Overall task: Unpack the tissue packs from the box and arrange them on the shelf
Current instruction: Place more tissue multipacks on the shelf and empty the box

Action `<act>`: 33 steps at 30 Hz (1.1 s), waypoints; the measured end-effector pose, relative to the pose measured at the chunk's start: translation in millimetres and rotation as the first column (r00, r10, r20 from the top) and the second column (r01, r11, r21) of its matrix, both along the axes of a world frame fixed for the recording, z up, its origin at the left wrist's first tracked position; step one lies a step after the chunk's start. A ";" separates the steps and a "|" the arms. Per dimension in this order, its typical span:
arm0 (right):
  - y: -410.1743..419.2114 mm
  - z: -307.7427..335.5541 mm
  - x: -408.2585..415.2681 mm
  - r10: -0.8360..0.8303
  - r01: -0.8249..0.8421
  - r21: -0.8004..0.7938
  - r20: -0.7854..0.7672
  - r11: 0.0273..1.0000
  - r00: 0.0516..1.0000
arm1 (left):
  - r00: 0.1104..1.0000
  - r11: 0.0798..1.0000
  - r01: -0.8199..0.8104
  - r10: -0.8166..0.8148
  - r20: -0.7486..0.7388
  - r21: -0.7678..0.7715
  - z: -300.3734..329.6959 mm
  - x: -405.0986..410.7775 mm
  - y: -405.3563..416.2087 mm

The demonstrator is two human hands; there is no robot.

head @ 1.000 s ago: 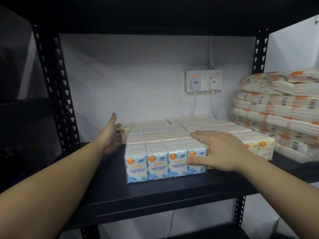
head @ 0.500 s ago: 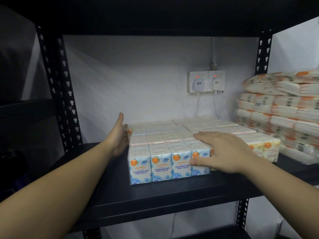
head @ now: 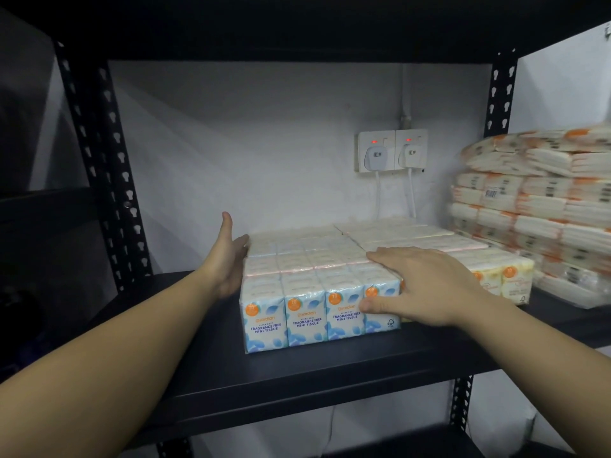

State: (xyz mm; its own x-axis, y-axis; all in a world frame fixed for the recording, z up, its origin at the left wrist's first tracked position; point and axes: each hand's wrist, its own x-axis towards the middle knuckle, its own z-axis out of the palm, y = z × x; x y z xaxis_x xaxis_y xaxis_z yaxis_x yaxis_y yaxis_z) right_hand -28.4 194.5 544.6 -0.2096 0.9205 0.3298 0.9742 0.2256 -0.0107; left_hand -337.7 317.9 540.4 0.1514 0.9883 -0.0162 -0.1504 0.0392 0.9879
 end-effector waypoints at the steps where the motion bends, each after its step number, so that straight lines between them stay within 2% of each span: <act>1: -0.2 0.1 -0.2 0.000 0.000 0.003 0.000 1.000 1.000 | 1.000 1.000 0.011 -0.011 0.007 -0.005 -0.4 -0.3 0.8; 10: -3.2 3.0 -1.1 -0.009 0.009 -0.026 0.016 1.000 1.000 | 1.000 1.000 0.013 -0.013 0.022 0.006 -0.6 -3.1 2.2; 18: -19.9 10.5 -4.2 0.017 -0.016 -0.022 0.027 1.000 0.999 | 0.999 1.000 0.029 -0.029 0.031 -0.006 8.4 -20.3 -30.0; 25: -56.6 9.3 -41.0 0.087 -0.082 0.097 -0.056 0.992 0.995 | 0.994 0.993 0.090 -0.094 0.058 0.081 -0.4 -39.6 -84.4; 30: -103.0 -26.1 -65.3 0.198 -0.166 0.229 -0.122 0.959 0.973 | 0.984 0.975 0.171 -0.163 -0.066 0.142 -19.4 -45.5 -150.3; 33: -130.9 -64.9 -74.1 0.288 -0.236 0.286 -0.156 0.929 0.945 | 0.989 0.964 0.105 -0.076 -0.127 0.245 -42.5 -47.9 -198.2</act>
